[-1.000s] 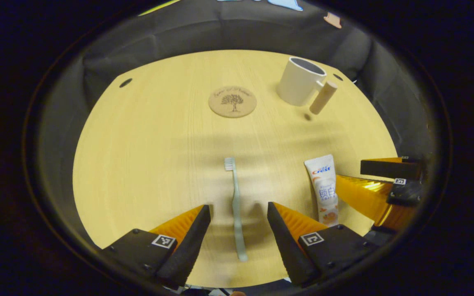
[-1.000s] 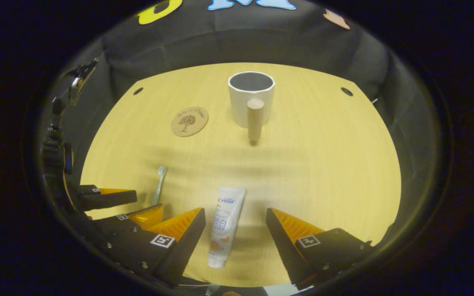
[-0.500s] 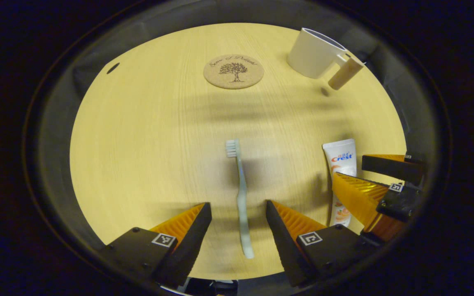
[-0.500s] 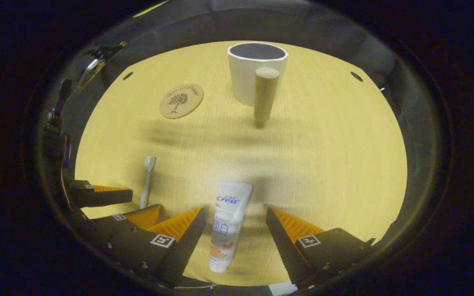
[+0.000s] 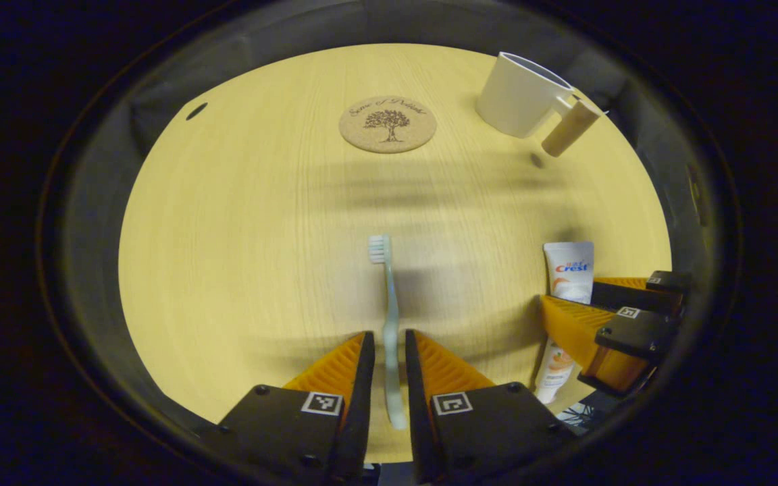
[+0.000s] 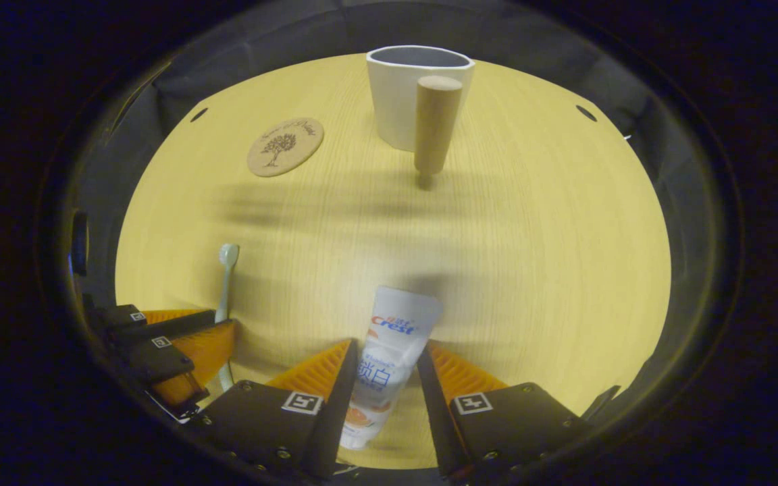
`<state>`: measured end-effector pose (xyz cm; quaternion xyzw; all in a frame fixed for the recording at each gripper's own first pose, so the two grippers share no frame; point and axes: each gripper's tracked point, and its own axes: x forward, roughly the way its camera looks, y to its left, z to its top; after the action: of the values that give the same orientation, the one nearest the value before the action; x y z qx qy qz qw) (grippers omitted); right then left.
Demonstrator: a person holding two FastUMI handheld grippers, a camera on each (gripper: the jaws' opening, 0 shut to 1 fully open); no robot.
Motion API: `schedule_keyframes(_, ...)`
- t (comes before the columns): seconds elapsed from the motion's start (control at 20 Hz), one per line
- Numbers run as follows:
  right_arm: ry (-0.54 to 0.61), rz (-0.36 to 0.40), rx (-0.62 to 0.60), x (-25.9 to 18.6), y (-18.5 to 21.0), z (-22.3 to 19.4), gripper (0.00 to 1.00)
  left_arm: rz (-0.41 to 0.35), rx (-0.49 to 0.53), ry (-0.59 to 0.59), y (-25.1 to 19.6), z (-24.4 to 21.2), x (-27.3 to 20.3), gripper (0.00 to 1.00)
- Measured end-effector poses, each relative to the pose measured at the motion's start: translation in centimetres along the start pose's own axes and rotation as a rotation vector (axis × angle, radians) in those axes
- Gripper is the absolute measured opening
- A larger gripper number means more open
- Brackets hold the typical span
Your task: Put the toothbrush and toothpaste on the desktop into the cup, then pick up the cup and place it on the coaster on the desktop.
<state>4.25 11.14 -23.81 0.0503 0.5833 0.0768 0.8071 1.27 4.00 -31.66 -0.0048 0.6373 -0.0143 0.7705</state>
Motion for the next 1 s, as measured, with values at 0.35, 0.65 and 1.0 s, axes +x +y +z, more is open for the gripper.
schedule_keyframes(0.35, -0.023, 0.012, -0.036, -0.1, 0.0, -0.1, 0.37, -0.026, 0.036, -0.048, -0.3, 0.3, 0.0, 0.11)
schedule_keyframes(0.65, -0.075, 0.094, 0.055, -0.7, -0.5, 0.5, 0.29, -0.059, 0.024, -0.114, 0.1, 0.3, -0.2, 0.06)
schedule_keyframes(1.0, -0.238, 0.121, 0.03, -2.8, -1.9, 1.4, 0.31, -0.085, -0.052, -0.269, 0.4, 1.4, -1.9, 0.08)
